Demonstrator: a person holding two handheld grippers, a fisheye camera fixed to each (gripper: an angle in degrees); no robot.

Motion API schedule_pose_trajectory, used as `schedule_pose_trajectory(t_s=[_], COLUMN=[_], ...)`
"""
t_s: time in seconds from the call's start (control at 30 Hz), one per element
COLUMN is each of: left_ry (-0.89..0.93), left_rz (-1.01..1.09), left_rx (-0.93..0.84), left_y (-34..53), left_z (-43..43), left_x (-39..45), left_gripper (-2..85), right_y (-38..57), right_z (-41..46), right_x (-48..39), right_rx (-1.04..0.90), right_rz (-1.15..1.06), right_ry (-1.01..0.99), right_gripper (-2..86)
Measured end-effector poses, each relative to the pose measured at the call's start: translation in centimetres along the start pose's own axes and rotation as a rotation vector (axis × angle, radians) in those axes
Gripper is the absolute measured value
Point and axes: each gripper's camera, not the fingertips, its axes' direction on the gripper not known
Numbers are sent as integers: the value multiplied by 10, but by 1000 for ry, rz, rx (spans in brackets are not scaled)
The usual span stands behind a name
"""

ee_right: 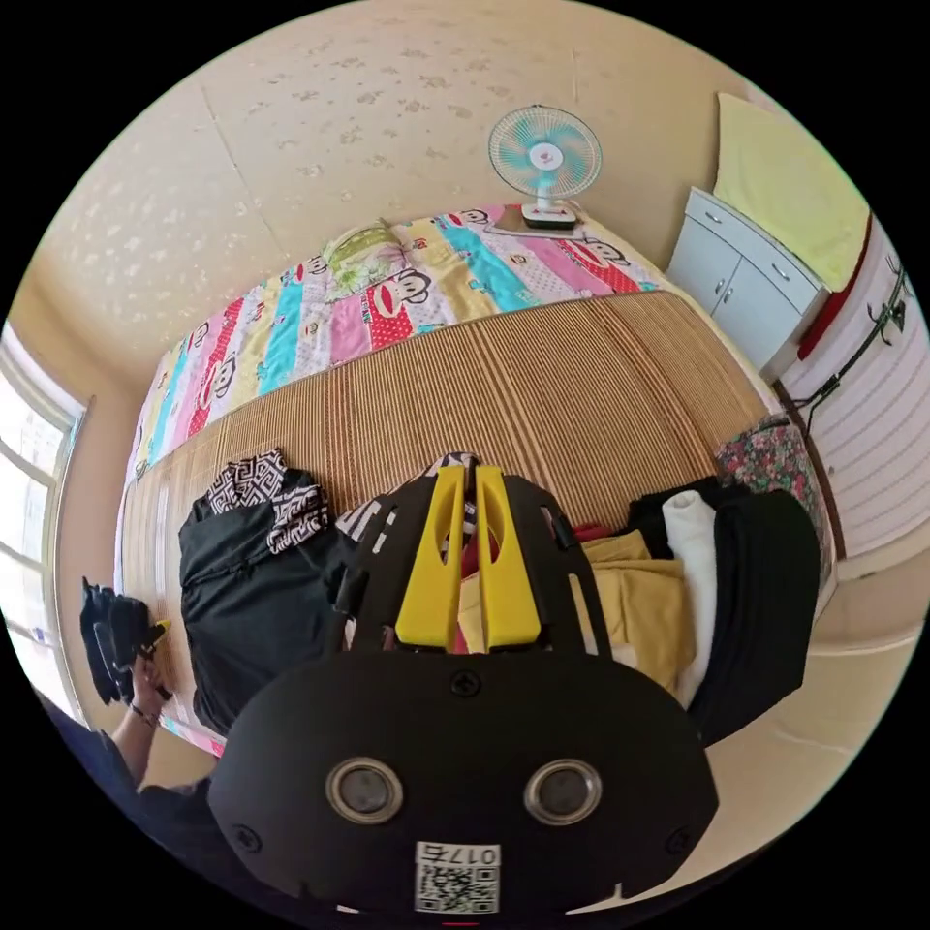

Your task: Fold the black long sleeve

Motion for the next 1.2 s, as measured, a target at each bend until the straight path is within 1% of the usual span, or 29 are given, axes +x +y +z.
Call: schedule_pose_trajectory(t_s=[0.07, 0.13, 0.2, 0.23, 0.27, 0.3, 0.37, 0.43, 0.47, 0.53, 0.57, 0.6, 0.63, 0.67, 0.7, 0.77, 0.83, 0.87, 0.9, 0.93, 1.0, 1.03, 1.1, 1.13, 1.2], left_ry=[32, 57, 77, 95, 104, 118, 130, 132, 133, 135, 133, 129, 130, 132, 136, 140, 156, 161, 172, 180, 184, 188, 195, 200, 213], left_rz=[26, 45, 51, 52, 52, 50, 46, 46, 49, 68, 74, 84, 95, 99, 104, 100, 74, 67, 56, 48, 39, 34, 34, 44, 72], left_rx=[-18, -48, -71, -81, -86, -96, -110, -126, -129, -146, -149, -154, -155, -154, -153, -159, -183, -187, -192, -194, -193, -189, -183, -184, -207], left_y=[-1, 0, 2, 3, 4, 5, 7, 9, 9, 9, 8, 8, 9, 9, 11, 17, 27, 30, 35, 40, 48, 52, 59, 63, 68], left_z=[16, 40, 59, 71, 77, 87, 100, 116, 119, 133, 137, 142, 148, 151, 157, 168, 189, 194, 202, 209, 215, 218, 223, 227, 237], left_x=[9, 18, 23, 24, 25, 26, 26, 24, 23, 21, 21, 19, 18, 17, 14, 7, -6, -10, -16, -23, -33, -39, -48, -51, -52], left_gripper=[55, 55, 55, 55, 55, 55, 53, 53, 53, 52, 52, 52, 52, 52, 52, 51, 51, 51, 51, 51, 51, 51, 51, 51, 52], right_y=[3, 6, 12, 16, 26, 37, 46, 47, 41, 19, -1, -19, -23, -19, -4, 27, 52, 67, 85, 96, 131, 137, 158, 162, 168], right_z=[-17, -28, -19, -16, -14, -12, -10, -2, 5, 4, -9, -35, -51, -79, -93, -90, -65, -44, -27, -21, -7, -7, -12, -15, -35], right_x=[17, 34, 63, 69, 75, 79, 80, 75, 69, 50, 28, -4, -23, -59, -84, -95, -77, -56, -37, -29, -3, 1, 13, 15, 17], right_rx=[-12, -48, -181, -203, -216, -226, -254, -325, -381, -407, -354, -223, -143, 10, 96, 144, 34, -70, -135, -155, -217, -227, -225, -217, -145], right_rz=[-65, -84, 9, 14, -27, -51, -38, -15, 18, 38, -10, -134, -226, -428, -575, -687, -616, -510, -425, -399, -266, -225, -74, -40, 70], right_ry=[5, -65, -147, -177, -255, -285, -262, -188, -101, -29, 6, 36, 54, 139, 275, 399, 397, 387, 365, 346, 268, 235, 106, 81, -2], right_gripper=[23, 24, 24, 25, 25, 26, 26, 26, 25, 25, 24, 23, 23, 22, 20, 18, 18, 18, 18, 19, 21, 21, 21, 21, 21])
